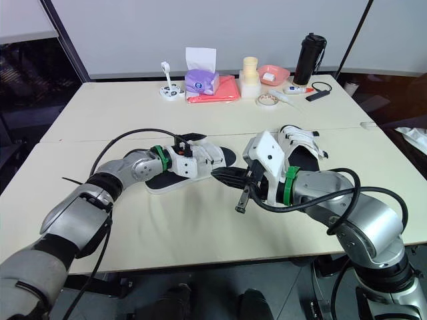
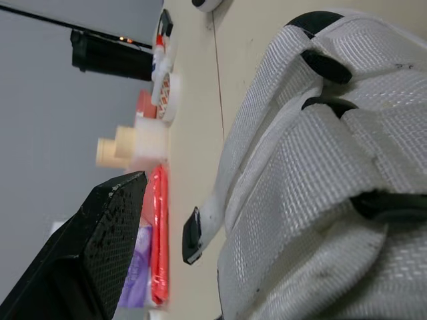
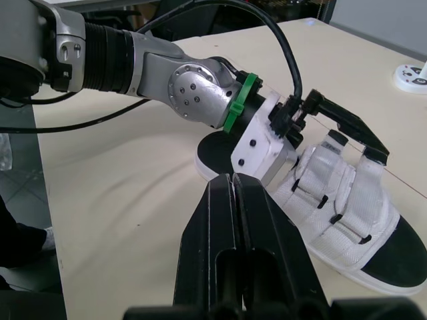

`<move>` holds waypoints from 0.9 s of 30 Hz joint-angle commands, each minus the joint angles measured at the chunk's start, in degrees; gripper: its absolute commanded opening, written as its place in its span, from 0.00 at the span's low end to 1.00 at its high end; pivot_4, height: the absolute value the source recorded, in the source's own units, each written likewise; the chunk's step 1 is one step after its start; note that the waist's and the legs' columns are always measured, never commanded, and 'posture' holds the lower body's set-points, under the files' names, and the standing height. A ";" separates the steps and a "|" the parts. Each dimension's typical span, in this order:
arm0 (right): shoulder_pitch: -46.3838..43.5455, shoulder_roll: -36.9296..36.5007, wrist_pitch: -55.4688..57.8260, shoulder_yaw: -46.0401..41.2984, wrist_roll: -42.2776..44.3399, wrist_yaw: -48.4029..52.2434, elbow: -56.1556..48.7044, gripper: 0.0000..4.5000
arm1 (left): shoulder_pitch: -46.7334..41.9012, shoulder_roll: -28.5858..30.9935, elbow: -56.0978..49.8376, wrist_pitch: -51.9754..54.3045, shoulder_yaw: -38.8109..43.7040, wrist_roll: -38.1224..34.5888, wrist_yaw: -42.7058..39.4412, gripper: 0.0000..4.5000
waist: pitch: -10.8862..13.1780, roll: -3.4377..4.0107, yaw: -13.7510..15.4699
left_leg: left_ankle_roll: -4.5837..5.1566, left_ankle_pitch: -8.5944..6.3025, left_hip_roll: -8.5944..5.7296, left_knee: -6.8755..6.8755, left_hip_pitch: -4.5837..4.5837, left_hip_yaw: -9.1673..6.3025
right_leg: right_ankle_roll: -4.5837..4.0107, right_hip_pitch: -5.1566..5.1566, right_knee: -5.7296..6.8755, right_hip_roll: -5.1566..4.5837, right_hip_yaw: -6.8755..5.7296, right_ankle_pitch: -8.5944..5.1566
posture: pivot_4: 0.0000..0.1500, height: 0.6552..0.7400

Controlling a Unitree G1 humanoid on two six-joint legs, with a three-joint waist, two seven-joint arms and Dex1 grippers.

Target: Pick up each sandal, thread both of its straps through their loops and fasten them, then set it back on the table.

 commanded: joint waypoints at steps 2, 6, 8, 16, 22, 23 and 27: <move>0.19 0.11 -1.18 -0.39 -0.35 -0.59 -1.52 0.00 | -1.03 0.00 1.03 2.03 -1.95 2.39 2.81 0.60 | 0.01 -0.01 -0.15 | 0.00 0.00 0.00 -0.01 -0.01 0.00 | 0.00 -0.03 0.00 0.00 0.00 0.00 | 1.00 1.00; 0.38 0.15 -1.14 -0.34 -0.36 -0.86 -1.71 0.00 | -1.44 -0.26 1.76 4.07 -2.99 3.37 3.93 0.10 | 0.00 0.00 -0.17 | 0.00 0.00 0.01 -0.03 -0.01 0.00 | 0.00 -0.04 0.01 0.00 0.00 0.00 | 1.00 1.00; 0.37 0.18 -1.14 -0.27 -0.36 -0.99 -1.72 0.00 | -1.61 -0.19 1.92 4.95 -3.23 3.55 4.57 0.01 | 0.00 0.01 -0.17 | 0.00 0.00 0.00 -0.02 0.03 0.02 | 0.00 0.00 0.01 0.00 0.00 0.00 | 1.00 1.00; 0.43 0.28 -1.59 0.11 -0.59 -0.91 -1.38 0.00 | -1.83 -1.11 3.07 15.90 2.01 -2.02 2.58 0.01 | 0.00 0.01 -0.24 | 0.00 0.00 0.01 -0.01 0.06 0.01 | 0.00 0.00 0.06 0.00 0.01 0.00 | 1.00 1.00; -0.21 0.47 -2.64 1.15 -1.37 -0.23 -0.31 0.00 | -2.61 -3.21 3.85 26.04 5.62 -5.35 0.74 0.01 | 0.00 0.01 -0.45 | 0.00 0.00 0.02 -0.04 0.06 0.02 | 0.01 -0.03 0.05 0.01 0.01 -0.01 | 1.00 1.00; -0.31 0.51 -2.86 1.35 -1.58 -0.07 -0.09 0.00 | -2.92 -3.51 4.09 27.80 5.72 -5.31 1.48 0.01 | 0.00 0.01 -0.44 | 0.00 0.00 0.02 -0.04 0.05 0.02 | 0.01 -0.03 0.05 0.01 0.01 -0.01 | 1.00 1.00; -0.69 0.63 -3.69 2.56 -2.62 0.46 0.52 0.00 | -4.50 -4.93 5.44 34.95 5.13 -4.30 4.28 0.01 | 0.00 0.00 -0.53 | 0.00 0.00 0.02 -0.03 0.05 0.02 | 0.01 -0.03 0.06 0.01 0.01 -0.01 | 1.00 1.00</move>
